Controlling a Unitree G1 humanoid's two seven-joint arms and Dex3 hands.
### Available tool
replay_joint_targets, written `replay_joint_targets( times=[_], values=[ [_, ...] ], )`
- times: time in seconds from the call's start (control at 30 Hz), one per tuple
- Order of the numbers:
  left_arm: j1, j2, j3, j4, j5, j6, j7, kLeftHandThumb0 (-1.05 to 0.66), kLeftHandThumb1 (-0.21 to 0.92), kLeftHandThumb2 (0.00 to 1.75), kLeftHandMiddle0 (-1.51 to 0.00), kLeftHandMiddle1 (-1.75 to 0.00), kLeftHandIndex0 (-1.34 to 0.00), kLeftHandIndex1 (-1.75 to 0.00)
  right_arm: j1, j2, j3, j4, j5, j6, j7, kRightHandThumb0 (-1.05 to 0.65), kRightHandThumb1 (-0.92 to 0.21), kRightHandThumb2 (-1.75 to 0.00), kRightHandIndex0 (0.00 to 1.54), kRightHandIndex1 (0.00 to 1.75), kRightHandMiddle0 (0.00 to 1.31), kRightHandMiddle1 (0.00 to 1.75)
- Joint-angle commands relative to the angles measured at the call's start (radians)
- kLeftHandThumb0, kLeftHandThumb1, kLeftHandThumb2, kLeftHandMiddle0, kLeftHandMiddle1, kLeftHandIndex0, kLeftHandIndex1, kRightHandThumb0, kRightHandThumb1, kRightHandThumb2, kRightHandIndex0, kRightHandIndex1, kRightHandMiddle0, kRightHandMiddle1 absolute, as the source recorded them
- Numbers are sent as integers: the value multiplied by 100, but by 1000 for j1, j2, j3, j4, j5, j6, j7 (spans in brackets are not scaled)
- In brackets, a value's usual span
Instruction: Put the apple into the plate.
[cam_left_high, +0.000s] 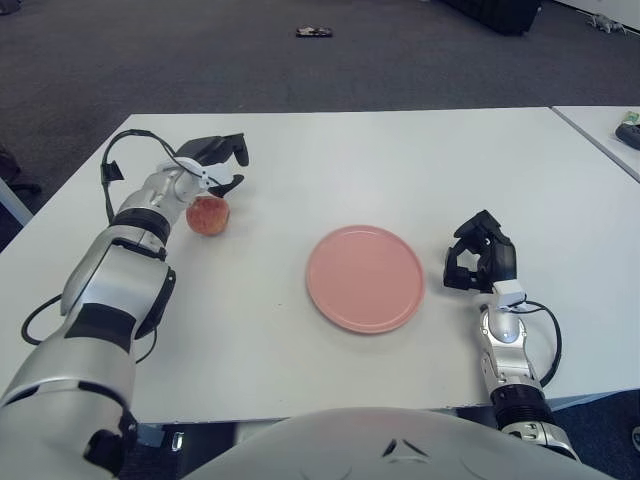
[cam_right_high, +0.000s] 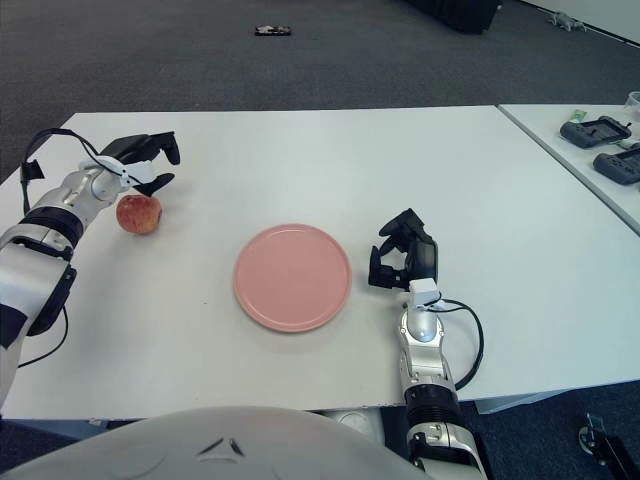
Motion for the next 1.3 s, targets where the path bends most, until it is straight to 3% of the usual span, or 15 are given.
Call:
replay_joint_targets(
  times=[0.0, 0.17, 0.43, 0.67, 1.27],
  values=[
    [3, 37, 13, -17, -10, -11, -11, -80, 59, 70, -2, -89, -1, -83, 33, 0, 3, 25, -17, 43, -9, -1, -12, -156, 76, 175, 51, 175],
    [2, 80, 12, -55, -2, -25, -8, -88, 70, 58, 0, -43, 0, -53, 24, -1, 0, 36, -16, 66, -16, -1, -11, -156, 77, 175, 53, 174],
    [14, 108, 14, -89, -5, -23, -41, -96, 78, 49, 0, -6, 0, -17, 13, 1, -3, 56, 4, 52, -8, -1, -10, -158, 78, 175, 55, 172],
    [63, 141, 12, -141, -8, -50, -78, -102, 80, 44, 0, 0, 0, -2, 10, -1, -2, 61, 5, 45, -7, -1, -6, -160, 80, 175, 59, 169],
    [119, 156, 34, -164, -70, -9, -358, -99, 74, 31, 0, 0, 0, 0, 13, -1, -1, 58, 0, 41, -12, -1, -7, -160, 80, 175, 59, 170]
  ],
)
